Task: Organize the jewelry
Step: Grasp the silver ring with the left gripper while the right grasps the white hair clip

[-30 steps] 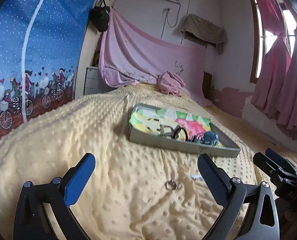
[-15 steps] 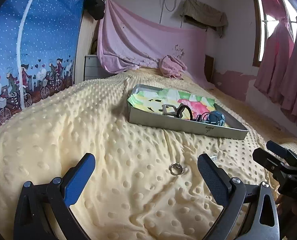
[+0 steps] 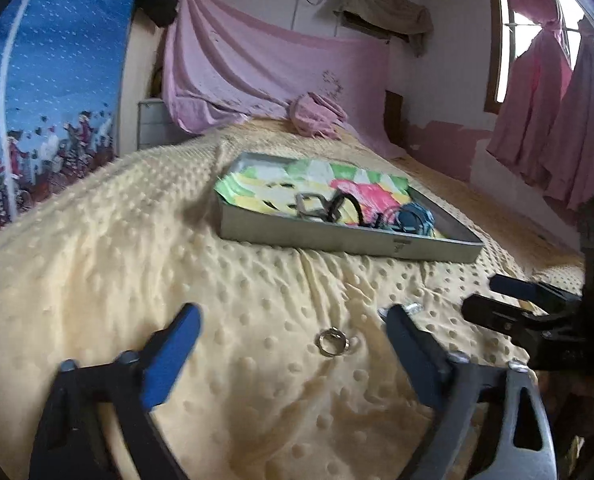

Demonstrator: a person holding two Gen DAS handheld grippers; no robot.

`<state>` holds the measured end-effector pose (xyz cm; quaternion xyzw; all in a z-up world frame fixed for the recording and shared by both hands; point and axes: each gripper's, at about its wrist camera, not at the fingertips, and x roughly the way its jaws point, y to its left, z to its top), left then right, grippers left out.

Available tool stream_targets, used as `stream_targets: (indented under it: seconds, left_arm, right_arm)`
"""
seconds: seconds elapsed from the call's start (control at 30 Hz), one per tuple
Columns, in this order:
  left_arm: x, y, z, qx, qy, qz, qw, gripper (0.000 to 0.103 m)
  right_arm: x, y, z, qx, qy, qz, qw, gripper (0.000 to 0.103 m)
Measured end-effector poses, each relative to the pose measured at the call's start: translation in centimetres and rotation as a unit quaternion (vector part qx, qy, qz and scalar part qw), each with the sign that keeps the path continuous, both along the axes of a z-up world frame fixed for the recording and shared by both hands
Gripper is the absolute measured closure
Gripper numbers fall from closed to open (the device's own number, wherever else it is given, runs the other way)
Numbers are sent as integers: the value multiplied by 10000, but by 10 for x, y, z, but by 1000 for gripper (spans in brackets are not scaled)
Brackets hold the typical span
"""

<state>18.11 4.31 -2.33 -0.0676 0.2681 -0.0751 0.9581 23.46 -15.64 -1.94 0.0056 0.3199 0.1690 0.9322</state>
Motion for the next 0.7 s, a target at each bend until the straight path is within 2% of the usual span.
stream_targets:
  seconds: [0.07,0.1,0.17,0.23,0.27,0.4,0.5,0.57,0.7]
  left_arm:
    - [6,-1,-5,-74,151,-155,9997,37]
    - [10,-2,-7,-121,239,-247,9993,40]
    - [14,-3,-10,-188,330,-382,9985,51]
    - [18,-7,-13,-241,424,-544,9973,57]
    - [19,-8,-15,-252,464,-608,9968,61]
    - [24,-16,-20,-237,649,-873,9938,66]
    - [29,-21,-24,-187,792,-944,9922,68]
    - [33,-22,-28,-162,923,-934,9912,74]
    - [36,-21,-31,-179,1015,-885,9907,79]
  right_arm:
    - [9,1,-3,15,115,178,9998,4]
    - [14,2,-5,-6,164,252,9995,5]
    - [23,4,-10,51,319,416,9986,12]
    - [31,7,-16,103,462,572,9972,24]
    - [36,9,-20,138,551,658,9962,26]
    - [43,18,-29,170,618,899,9939,39]
    - [47,24,-31,231,577,1052,9925,43]
    - [51,29,-32,257,579,1136,9915,44]
    - [58,33,-39,287,730,1222,9894,54]
